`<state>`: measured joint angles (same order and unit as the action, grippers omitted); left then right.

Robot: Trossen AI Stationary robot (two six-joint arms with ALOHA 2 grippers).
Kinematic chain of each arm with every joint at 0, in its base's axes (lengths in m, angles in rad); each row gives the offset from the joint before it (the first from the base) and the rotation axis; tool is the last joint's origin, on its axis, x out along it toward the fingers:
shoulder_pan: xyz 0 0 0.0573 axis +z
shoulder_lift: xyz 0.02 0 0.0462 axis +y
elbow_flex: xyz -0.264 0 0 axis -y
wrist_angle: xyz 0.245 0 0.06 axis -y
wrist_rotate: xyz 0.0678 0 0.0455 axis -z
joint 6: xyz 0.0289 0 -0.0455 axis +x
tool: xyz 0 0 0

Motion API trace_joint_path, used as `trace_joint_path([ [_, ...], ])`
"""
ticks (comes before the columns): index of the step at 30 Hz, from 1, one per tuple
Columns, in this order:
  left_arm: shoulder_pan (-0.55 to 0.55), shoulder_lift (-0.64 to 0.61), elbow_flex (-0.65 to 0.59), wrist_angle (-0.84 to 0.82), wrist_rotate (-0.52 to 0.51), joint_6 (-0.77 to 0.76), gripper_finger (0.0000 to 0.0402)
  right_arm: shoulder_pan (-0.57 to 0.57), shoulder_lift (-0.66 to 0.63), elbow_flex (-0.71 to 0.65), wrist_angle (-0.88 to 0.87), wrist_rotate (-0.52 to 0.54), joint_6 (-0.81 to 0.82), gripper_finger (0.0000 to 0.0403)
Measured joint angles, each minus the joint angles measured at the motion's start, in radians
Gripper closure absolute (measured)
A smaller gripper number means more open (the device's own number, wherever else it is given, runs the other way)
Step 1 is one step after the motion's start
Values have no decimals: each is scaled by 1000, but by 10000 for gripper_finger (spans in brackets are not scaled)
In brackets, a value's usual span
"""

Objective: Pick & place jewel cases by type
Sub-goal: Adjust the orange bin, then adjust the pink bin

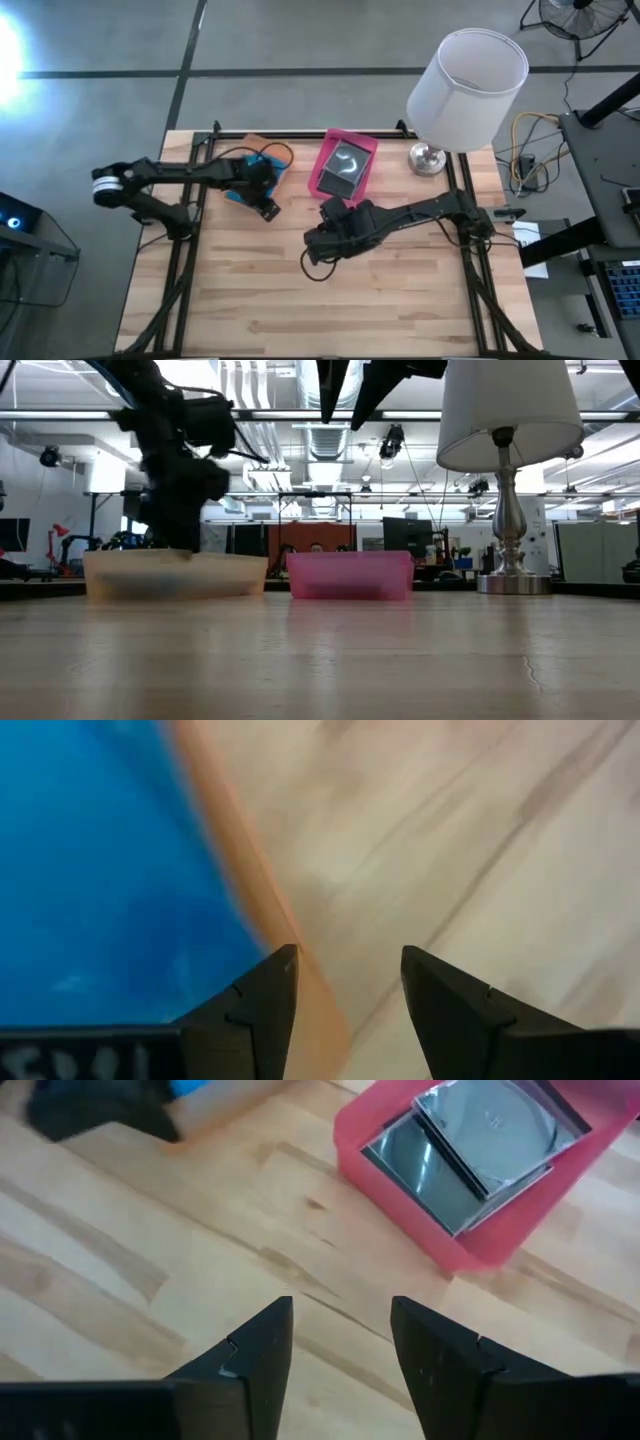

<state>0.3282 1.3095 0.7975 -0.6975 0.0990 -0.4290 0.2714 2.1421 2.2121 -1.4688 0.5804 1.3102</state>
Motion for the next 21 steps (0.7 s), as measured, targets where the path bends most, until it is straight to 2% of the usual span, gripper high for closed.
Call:
trace_joint_path([
  [7,31,116,96,203,41,9,239,34,-2,0,-34,5,66,250],
  [12,99,183,212,212,31,78,239,81,-11,-2,-97,26,165,260],
  [16,153,176,266,157,31,108,239,122,-28,-22,-103,30,214,266],
  [21,141,124,266,220,65,115,239,174,-63,-73,-101,51,306,271],
])
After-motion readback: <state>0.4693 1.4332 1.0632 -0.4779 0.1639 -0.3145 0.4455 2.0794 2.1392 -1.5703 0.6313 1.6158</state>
